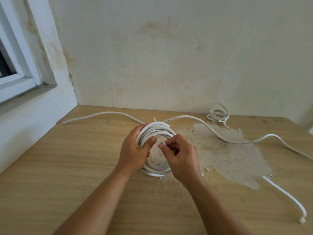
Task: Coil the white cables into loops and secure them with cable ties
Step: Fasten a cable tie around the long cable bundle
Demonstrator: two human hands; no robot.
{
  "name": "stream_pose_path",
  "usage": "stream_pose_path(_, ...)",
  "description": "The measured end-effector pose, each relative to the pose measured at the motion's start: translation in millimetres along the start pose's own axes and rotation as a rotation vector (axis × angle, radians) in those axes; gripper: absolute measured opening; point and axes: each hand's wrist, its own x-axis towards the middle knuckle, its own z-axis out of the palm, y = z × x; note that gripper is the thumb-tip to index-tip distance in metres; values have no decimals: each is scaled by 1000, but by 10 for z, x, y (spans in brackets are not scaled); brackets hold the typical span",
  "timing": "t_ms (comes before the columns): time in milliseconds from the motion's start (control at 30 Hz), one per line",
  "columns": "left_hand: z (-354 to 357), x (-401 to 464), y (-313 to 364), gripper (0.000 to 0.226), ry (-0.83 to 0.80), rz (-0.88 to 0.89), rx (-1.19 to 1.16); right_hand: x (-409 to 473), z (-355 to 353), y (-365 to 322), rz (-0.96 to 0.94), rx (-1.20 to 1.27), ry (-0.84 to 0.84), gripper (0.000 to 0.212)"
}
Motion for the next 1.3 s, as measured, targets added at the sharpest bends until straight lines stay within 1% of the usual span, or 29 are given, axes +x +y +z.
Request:
stream_pose_path(200,-11,1,34,39,-42,3,-52,-31,-55,67,-183,-224,-56,11)
stream_pose_path(267,-5,-6,50,40,-51,-2,-67,-24,-66,73,-200,-239,-65,11)
stream_pose_path(400,6,-18,58,48,-49,5,-96,-12,-91,73,-174,-173,-73,12)
stream_pose_path(467,22,-29,50,63,-35,-1,-124,-12,-89,61,-191,-154,-40,11)
stream_pose_path(500,24,-29,42,76,-36,-11,-133,-12,-83,54,-220,-164,-10,11)
stream_pose_path(567,18,-14,15,110,-62,-30,-132,-5,-75,35,-285,-190,44,11)
stream_pose_path(600,13,2,0,121,-78,-33,-125,3,-74,23,-310,-196,63,12)
stream_pose_path(633,7,20,-7,126,-92,-38,-122,16,-74,13,-330,-202,76,12)
stream_pose_path(667,-2,35,1,124,-105,-44,-118,33,-80,7,-344,-209,87,13)
stream_pose_path(700,-7,45,17,116,-115,-42,-111,56,-88,2,-352,-214,97,14)
stream_pose_path(733,-8,46,45,98,-123,-22,-98,78,-100,0,-357,-213,104,15)
stream_pose_path(767,-8,38,76,75,-124,10,-81,102,-113,0,-356,-207,108,16)
stream_pose_path(800,-6,27,104,59,-126,30,-73,124,-126,0,-352,-202,108,17)
stream_pose_path(833,-2,19,124,53,-130,38,-77,145,-139,1,-350,-202,103,17)
stream_pose_path(900,3,22,119,58,-137,32,-79,185,-162,5,-361,-211,97,15)
stream_pose_path(1000,14,51,79,76,-158,28,-34,236,-190,-20,-359,-195,76,13)
stream_pose_path(1133,21,73,28,73,-160,75,-20,243,-172,-109,-372,-171,112,12)
stream_pose_path(1233,25,77,44,72,-158,96,23,227,-149,-177,-268,-57,121,6)
stream_pose_path(1300,28,71,80,68,-142,126,63,228,-134,-219,-202,-24,132,8)
